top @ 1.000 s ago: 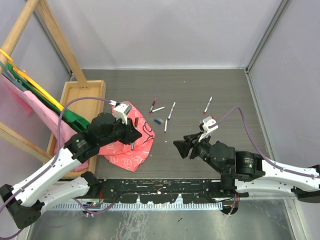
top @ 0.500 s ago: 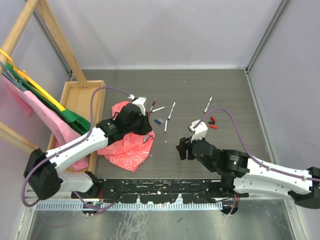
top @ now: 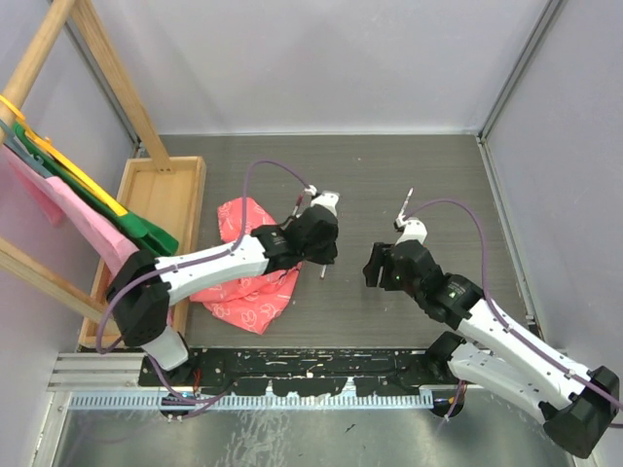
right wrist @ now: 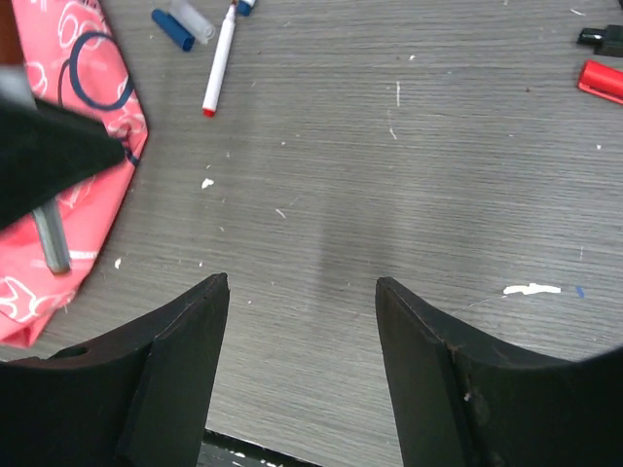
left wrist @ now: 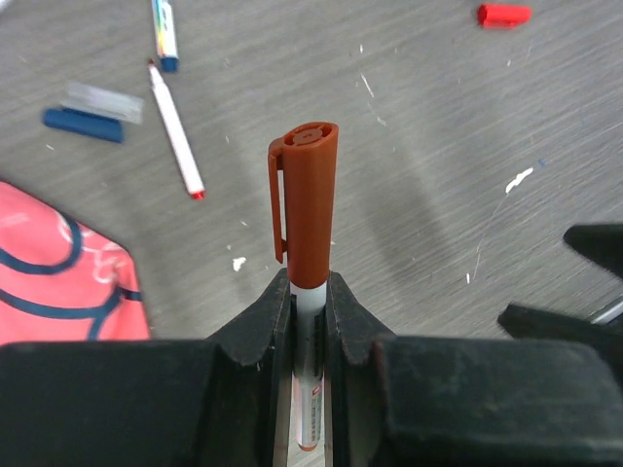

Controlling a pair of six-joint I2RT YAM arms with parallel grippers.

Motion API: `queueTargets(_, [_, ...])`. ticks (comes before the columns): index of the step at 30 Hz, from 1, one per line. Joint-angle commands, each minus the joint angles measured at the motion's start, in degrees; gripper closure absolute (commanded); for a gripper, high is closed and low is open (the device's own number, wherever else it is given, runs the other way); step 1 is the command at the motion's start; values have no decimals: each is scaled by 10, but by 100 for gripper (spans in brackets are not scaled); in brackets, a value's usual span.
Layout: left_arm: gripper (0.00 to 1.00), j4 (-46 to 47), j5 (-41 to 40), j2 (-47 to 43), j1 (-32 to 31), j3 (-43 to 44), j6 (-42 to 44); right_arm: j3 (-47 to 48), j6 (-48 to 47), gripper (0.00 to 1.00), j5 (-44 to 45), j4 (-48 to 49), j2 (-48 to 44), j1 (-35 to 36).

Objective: Insert the pens into the pen caps
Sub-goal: Place the pen at the center of the board.

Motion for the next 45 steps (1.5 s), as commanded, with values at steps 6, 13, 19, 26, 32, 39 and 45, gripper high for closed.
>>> queueTargets(6, [100, -55, -97, 35, -31, -11, -124, -9, 4, 32, -122, 25, -19, -96])
queueTargets(13, [100, -78, -116, 58, -26, -21, -129, -11, -11, 32, -122, 26, -16, -96])
queueTargets(19, [100, -66, -101, 93, -12, -23, -135, -8, -26, 32, -130, 27, -8, -96])
queueTargets(26, [100, -60, -96, 122, -4, -14, -135, -24, -15, 32, -150, 33, -22, -96])
queueTargets(32, [96, -70, -92, 151, 1, 6, -127, -31, -11, 32, -161, 41, -24, -96])
queueTargets(39, [87, -73, -92, 162, 7, 7, -127, -29, -18, 32, -160, 42, -21, -96])
queueTargets(45, [80, -71, -95, 151, 9, -4, -133, -22, -20, 32, -163, 42, -22, -96])
